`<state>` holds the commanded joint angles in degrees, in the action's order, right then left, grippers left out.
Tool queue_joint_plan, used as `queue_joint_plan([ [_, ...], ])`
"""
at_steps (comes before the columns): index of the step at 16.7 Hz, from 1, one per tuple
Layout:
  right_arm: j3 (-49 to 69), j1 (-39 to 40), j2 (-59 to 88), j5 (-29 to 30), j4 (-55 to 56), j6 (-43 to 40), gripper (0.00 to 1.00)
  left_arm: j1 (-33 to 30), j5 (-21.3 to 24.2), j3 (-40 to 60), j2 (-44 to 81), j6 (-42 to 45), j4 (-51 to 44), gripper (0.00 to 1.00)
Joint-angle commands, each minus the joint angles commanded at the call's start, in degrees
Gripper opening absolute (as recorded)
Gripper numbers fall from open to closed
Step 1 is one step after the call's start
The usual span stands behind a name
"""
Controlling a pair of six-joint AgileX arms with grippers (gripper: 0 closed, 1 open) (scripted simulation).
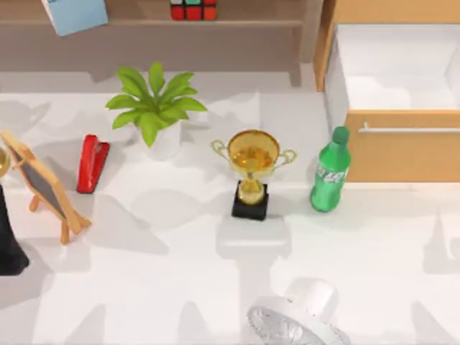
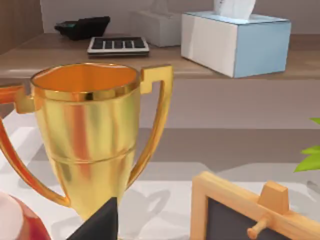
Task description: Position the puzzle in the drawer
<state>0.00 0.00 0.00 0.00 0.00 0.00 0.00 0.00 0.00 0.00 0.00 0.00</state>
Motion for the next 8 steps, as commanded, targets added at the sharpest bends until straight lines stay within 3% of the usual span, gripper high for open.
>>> queue_joint_plan([
  [8,9.35,4.37,12.00,4.44,3.79,0.23,1.00,0.00,0.00,0.00,0.00,0.00,0.00,1.00],
])
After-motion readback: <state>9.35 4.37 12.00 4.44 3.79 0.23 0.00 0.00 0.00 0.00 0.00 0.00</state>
